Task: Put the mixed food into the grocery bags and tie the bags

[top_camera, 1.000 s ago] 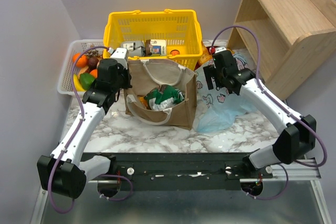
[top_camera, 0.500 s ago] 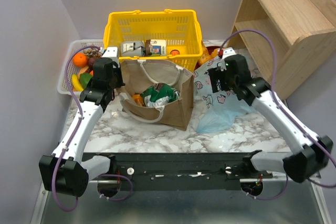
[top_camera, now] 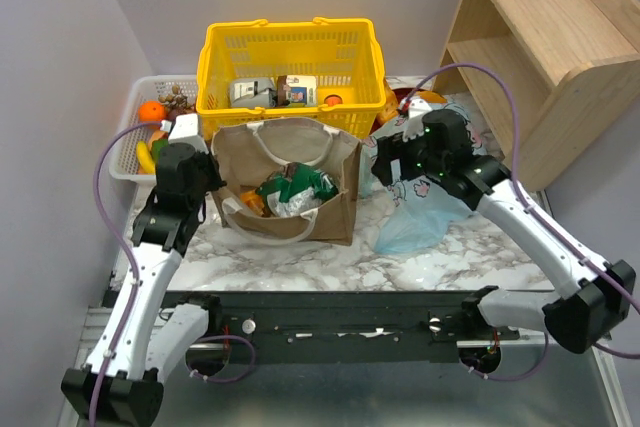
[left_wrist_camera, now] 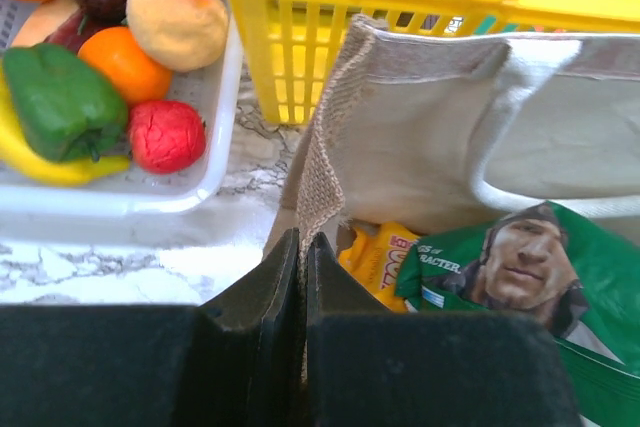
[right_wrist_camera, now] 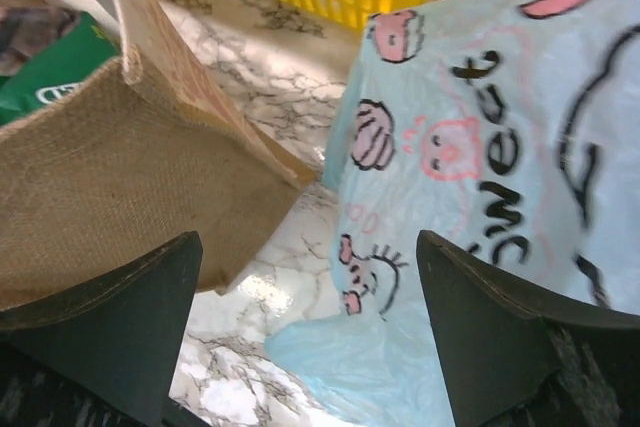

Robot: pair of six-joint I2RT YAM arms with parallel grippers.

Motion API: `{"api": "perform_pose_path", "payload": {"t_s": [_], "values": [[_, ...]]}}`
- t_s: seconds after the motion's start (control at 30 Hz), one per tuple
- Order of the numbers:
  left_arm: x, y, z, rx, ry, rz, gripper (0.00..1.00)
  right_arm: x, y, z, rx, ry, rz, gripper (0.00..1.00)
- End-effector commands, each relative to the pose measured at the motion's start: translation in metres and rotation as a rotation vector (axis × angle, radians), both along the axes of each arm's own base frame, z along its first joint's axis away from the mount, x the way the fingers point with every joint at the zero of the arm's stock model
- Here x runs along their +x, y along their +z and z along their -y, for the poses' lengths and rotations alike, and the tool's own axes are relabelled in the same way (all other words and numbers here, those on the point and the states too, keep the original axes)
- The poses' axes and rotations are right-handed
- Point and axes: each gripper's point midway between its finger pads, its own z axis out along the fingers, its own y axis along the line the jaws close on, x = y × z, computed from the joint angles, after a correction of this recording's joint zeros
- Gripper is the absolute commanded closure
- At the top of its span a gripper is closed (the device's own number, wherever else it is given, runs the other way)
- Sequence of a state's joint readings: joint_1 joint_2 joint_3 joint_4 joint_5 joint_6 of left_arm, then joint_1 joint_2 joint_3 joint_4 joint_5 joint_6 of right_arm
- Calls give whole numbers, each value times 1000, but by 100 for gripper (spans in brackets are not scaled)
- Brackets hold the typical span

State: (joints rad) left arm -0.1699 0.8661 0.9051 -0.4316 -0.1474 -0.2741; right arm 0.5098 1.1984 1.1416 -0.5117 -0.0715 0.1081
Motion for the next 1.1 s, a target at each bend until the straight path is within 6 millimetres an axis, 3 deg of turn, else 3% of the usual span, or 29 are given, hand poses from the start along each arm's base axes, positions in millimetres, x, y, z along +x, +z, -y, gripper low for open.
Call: {"api": "perform_pose_path", "payload": {"t_s": [0.0,0.1,0.27,0.37,0.5,0.53,0.57,0.63,0.7,0.73,0.77,0.87,0.93,0.97,1.0,1.07], "values": [[-22,4,-29,-25,165,44,100,12,-15,-38,-15,52,-8,4],[-33,5,-44,-27,246,60,100,12,-37,-70,-14,120,-48,6],[-58,16,-83,-18,466,155,100,-6,-65,-134,23,262,-104,7],[-74,26,-103,-3,580,220,100,-26,-63,-166,24,348,-98,7],[-88,34,-114,-8,636,287,100,-49,-71,-201,35,454,-122,7],[-89,35,-114,-8,634,295,100,-56,-65,-212,48,483,-115,7],[-92,35,-114,-8,633,299,90,-59,-64,-218,53,502,-119,7],[-93,37,-115,7,628,300,84,-71,-67,-233,54,545,-126,7],[-91,43,-112,23,600,295,72,-77,-57,-250,80,581,-124,7],[-89,46,-110,26,581,297,63,-83,-64,-259,81,600,-146,7],[-86,54,-108,28,564,301,43,-87,-54,-270,116,622,-157,7],[-78,62,-102,47,520,286,16,-97,-60,-292,158,653,-221,7],[-76,81,-101,49,513,322,9,-99,-52,-308,192,670,-229,7],[-69,84,-97,56,482,321,4,-103,-62,-314,191,672,-264,7],[-67,96,-95,53,468,342,4,-105,-61,-318,199,679,-273,7],[-51,101,-83,65,397,321,1,-111,-55,-329,234,700,-301,7]]}}
